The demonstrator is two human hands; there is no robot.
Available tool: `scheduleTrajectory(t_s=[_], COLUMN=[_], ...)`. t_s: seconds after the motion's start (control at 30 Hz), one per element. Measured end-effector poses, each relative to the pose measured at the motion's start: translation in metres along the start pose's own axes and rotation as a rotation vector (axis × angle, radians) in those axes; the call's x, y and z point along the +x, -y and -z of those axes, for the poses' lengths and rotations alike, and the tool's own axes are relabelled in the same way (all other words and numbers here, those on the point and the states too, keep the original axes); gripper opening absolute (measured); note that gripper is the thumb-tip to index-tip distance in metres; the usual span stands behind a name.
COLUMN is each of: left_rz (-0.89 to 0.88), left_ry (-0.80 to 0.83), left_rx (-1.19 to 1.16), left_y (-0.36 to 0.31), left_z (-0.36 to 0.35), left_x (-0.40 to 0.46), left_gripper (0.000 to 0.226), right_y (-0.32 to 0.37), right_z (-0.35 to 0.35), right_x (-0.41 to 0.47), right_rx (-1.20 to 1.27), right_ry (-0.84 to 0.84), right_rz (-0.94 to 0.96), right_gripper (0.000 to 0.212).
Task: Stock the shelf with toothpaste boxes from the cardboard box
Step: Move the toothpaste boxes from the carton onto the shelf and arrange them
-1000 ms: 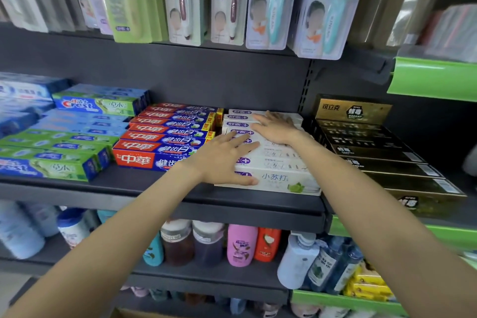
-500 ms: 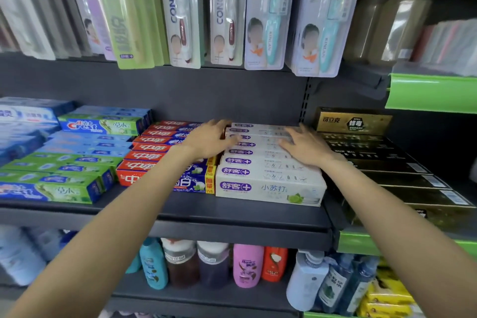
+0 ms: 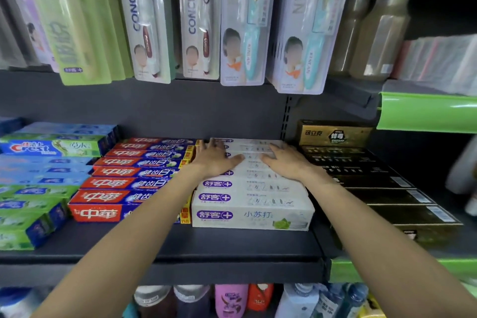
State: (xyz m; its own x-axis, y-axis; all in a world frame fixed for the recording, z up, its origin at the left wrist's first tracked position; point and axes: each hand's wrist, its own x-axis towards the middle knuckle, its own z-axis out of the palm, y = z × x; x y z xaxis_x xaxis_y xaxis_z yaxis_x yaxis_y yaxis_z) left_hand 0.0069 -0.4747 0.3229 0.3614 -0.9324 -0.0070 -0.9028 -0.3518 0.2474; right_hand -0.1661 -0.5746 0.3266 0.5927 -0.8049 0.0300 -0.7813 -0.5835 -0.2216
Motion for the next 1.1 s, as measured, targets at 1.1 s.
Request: scheduleTrajectory(t_s=[1.1], left_rz=[-0.096], left_ry=[0.136], left_rx=[-0.092], left_y=[0.022], left_z=[0.019], left_x=[-0.077], left_gripper=[0.064], right_y=[0.008], right_z=[-0.008], right_x=[-0.059], right_rx=[0.129], right_ry=[0.028], right_rz=[-0.068], right_gripper=[0.079])
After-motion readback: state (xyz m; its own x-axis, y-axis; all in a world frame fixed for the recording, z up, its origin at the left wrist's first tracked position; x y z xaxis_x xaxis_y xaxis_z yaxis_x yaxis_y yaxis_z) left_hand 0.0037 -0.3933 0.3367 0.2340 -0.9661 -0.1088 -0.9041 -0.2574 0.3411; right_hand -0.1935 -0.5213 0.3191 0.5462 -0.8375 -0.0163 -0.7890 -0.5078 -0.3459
